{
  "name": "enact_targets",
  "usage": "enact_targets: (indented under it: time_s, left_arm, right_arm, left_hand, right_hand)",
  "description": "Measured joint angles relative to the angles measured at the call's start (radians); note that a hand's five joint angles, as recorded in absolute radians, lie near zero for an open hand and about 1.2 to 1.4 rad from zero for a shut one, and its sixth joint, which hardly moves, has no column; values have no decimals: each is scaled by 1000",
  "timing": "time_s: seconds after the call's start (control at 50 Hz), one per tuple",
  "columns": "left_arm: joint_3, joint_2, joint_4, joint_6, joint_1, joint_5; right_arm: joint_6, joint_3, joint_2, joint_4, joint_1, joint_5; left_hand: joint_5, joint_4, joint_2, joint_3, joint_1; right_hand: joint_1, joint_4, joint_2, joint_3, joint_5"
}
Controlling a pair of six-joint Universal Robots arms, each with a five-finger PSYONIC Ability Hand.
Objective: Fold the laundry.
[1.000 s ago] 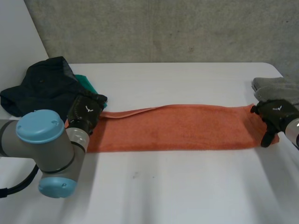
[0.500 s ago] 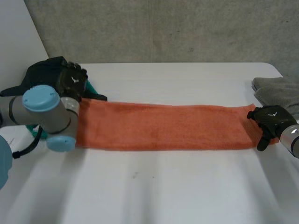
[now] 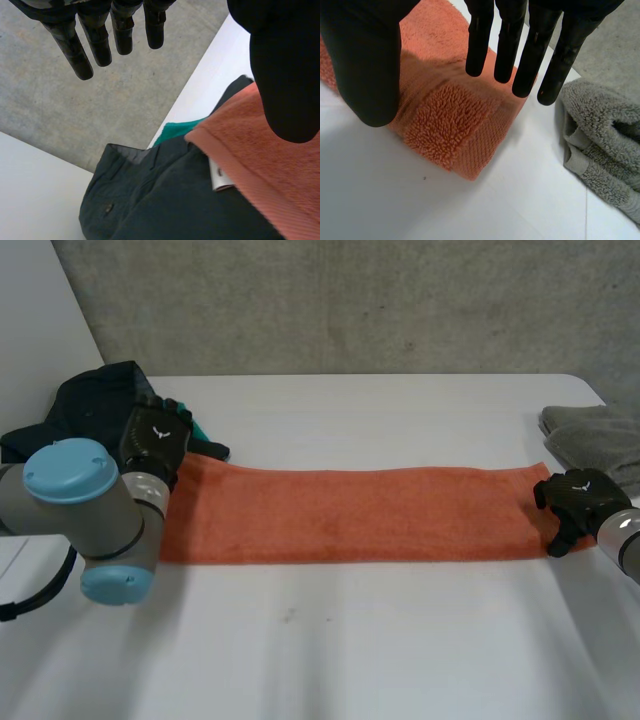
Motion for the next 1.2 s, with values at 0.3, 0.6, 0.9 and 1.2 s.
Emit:
enact_targets:
  time_s: [0.3,0.6,0.9,1.2]
  left_arm:
    - [-81,81,5,-14,-22,-1]
    - [-195,231,-1,-38,-3,7]
    - [-259,308,-2,-92,-4,7]
    - [-270,303,-2,-109,-32,6]
  right_arm:
    - [-45,-19,-20,11,-82,19]
    - [-404,-9,-173,16,-270,-3]
    - [-338,-197,-93,-84,449,-97]
    - [-278,-365,247,-252,805,-207]
  left_hand:
    - [0,0,0,0,0]
    - [0,0,0,0,0]
    - [0,0,0,0,0]
    - [0,0,0,0,0]
  right_hand:
    - [460,596,580,587,579]
    - [470,597,580,589,591]
    - [478,600,580,599,596]
    - [-46,50,5,47,69]
